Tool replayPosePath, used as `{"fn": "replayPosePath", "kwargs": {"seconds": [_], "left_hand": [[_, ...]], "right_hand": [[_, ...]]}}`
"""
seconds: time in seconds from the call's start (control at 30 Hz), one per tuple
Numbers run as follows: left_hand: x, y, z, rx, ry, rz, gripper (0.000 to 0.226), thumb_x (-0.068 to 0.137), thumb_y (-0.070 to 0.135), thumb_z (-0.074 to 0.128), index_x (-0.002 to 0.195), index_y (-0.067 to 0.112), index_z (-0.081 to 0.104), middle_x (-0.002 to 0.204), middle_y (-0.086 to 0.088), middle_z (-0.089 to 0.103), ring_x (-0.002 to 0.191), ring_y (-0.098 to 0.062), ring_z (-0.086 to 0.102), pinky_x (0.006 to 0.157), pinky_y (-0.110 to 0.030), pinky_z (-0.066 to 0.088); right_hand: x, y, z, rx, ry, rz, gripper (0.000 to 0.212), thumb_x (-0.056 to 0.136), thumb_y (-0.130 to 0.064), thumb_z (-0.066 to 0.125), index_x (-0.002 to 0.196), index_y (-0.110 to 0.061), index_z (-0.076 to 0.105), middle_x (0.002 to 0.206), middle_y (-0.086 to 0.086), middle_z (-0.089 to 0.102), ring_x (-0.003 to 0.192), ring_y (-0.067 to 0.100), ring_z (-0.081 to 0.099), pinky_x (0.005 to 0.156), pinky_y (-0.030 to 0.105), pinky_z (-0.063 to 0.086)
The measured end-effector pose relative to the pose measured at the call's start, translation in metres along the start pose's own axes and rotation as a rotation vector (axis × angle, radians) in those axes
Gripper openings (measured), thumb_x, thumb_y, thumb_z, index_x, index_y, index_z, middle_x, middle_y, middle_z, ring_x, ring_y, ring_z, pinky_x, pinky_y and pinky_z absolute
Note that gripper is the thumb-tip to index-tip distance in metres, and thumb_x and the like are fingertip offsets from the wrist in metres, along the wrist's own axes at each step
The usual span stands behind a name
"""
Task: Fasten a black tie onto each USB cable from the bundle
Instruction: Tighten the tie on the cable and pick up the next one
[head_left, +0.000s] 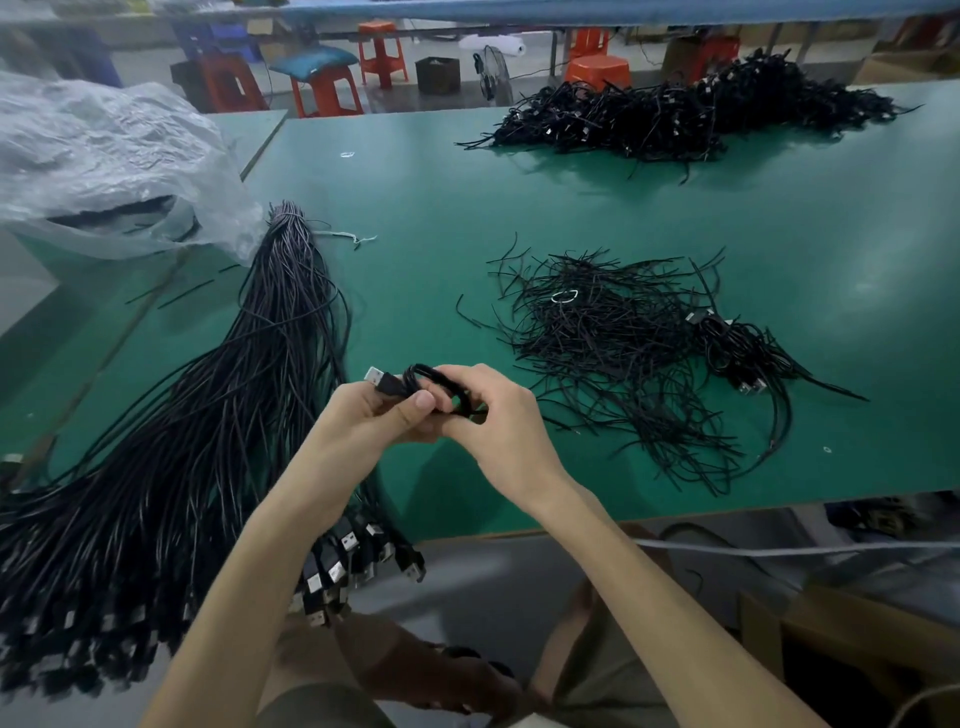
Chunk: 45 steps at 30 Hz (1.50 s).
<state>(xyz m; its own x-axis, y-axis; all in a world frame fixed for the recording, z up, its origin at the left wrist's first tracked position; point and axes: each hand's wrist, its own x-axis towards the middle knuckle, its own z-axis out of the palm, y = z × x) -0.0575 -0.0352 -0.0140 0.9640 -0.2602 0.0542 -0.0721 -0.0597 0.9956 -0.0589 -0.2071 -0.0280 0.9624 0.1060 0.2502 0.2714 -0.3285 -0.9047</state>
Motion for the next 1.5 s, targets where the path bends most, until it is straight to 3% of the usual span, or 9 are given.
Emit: {"fn": "replayPosePath", "kwargs": {"seconds": [0.17, 0.33, 0.5, 0.67, 0.83, 1.17, 1.27, 1.37, 1.5], "left_hand": [[0.003, -0.003, -0.002, 0.057, 0.095, 0.032, 0.016, 0.09, 0.019, 0.07, 0.098, 0.01, 0.08, 0.092, -0.008, 0.08, 0.082, -0.015, 0.071, 0.066, -0.021, 0.053], [0.005, -0.007, -0.005, 0.164, 0.196, -0.11, 0.022, 0.078, 0.043, 0.078, 0.074, 0.021, 0.08, 0.065, -0.003, 0.074, 0.057, -0.008, 0.066, 0.055, -0.016, 0.049], [0.01, -0.01, -0.015, 0.471, 0.216, -0.18, 0.04, 0.08, 0.059, 0.077, 0.079, 0.018, 0.073, 0.061, -0.001, 0.072, 0.056, -0.01, 0.059, 0.061, -0.031, 0.047], [0.01, -0.004, -0.029, 0.735, -0.016, -0.123, 0.056, 0.07, 0.078, 0.055, 0.087, 0.026, 0.067, 0.07, 0.009, 0.071, 0.059, -0.001, 0.059, 0.058, -0.017, 0.044], [0.012, -0.001, -0.034, 0.821, -0.267, -0.071, 0.049, 0.089, 0.073, 0.042, 0.096, 0.033, 0.068, 0.075, 0.017, 0.066, 0.064, 0.0, 0.06, 0.058, -0.016, 0.044], [0.024, -0.015, -0.013, 0.759, -0.33, -0.149, 0.045, 0.098, 0.068, 0.025, 0.093, 0.035, 0.056, 0.08, 0.005, 0.062, 0.065, -0.009, 0.055, 0.063, -0.028, 0.046], [0.023, -0.022, -0.011, 0.716, -0.299, -0.119, 0.045, 0.097, 0.069, 0.024, 0.092, 0.038, 0.055, 0.077, 0.002, 0.062, 0.059, -0.007, 0.05, 0.06, -0.025, 0.046], [0.023, -0.028, -0.007, 0.818, -0.209, -0.059, 0.044, 0.107, 0.056, 0.025, 0.09, 0.027, 0.055, 0.081, -0.001, 0.069, 0.067, -0.02, 0.06, 0.071, -0.043, 0.051], [0.028, -0.035, -0.005, 0.859, -0.008, 0.01, 0.043, 0.109, 0.047, 0.028, 0.078, 0.02, 0.043, 0.065, 0.002, 0.055, 0.058, -0.023, 0.049, 0.059, -0.04, 0.037]], "right_hand": [[0.005, -0.004, -0.005, -0.04, -0.018, -0.006, 0.03, 0.083, -0.008, 0.077, 0.112, -0.018, 0.076, 0.102, -0.005, 0.073, 0.096, 0.009, 0.064, 0.087, 0.021, 0.049], [0.004, -0.003, -0.001, -0.198, -0.086, -0.068, 0.018, 0.095, -0.008, 0.066, 0.108, -0.011, 0.078, 0.095, 0.004, 0.07, 0.092, 0.018, 0.066, 0.087, 0.034, 0.053], [0.001, 0.001, 0.001, -0.391, -0.126, -0.155, 0.023, 0.101, -0.002, 0.057, 0.118, -0.004, 0.072, 0.102, 0.008, 0.066, 0.1, 0.023, 0.063, 0.091, 0.04, 0.053], [0.005, 0.001, -0.007, -0.51, -0.279, -0.233, 0.024, 0.103, -0.002, 0.053, 0.119, -0.003, 0.071, 0.104, 0.009, 0.064, 0.101, 0.023, 0.059, 0.091, 0.042, 0.049], [0.008, 0.001, -0.012, -0.547, -0.374, -0.275, 0.026, 0.098, 0.008, 0.053, 0.113, -0.002, 0.072, 0.1, 0.01, 0.062, 0.094, 0.024, 0.06, 0.089, 0.041, 0.051], [0.028, 0.003, -0.016, -0.681, -0.4, -0.154, 0.037, 0.097, 0.005, 0.045, 0.124, -0.02, 0.044, 0.109, 0.006, 0.064, 0.096, 0.024, 0.061, 0.085, 0.04, 0.052], [0.031, 0.003, -0.019, -0.675, -0.447, -0.147, 0.027, 0.098, 0.0, 0.047, 0.119, -0.018, 0.046, 0.106, 0.006, 0.064, 0.096, 0.026, 0.06, 0.085, 0.041, 0.051], [0.034, 0.004, -0.019, -0.606, -0.47, -0.137, 0.016, 0.1, -0.01, 0.053, 0.115, -0.014, 0.053, 0.112, 0.004, 0.064, 0.104, 0.022, 0.058, 0.092, 0.043, 0.049], [0.03, 0.008, -0.019, -0.731, -0.293, -0.345, 0.047, 0.094, -0.022, 0.07, 0.137, -0.009, 0.056, 0.136, 0.004, 0.056, 0.127, 0.021, 0.047, 0.107, 0.036, 0.044]]}}
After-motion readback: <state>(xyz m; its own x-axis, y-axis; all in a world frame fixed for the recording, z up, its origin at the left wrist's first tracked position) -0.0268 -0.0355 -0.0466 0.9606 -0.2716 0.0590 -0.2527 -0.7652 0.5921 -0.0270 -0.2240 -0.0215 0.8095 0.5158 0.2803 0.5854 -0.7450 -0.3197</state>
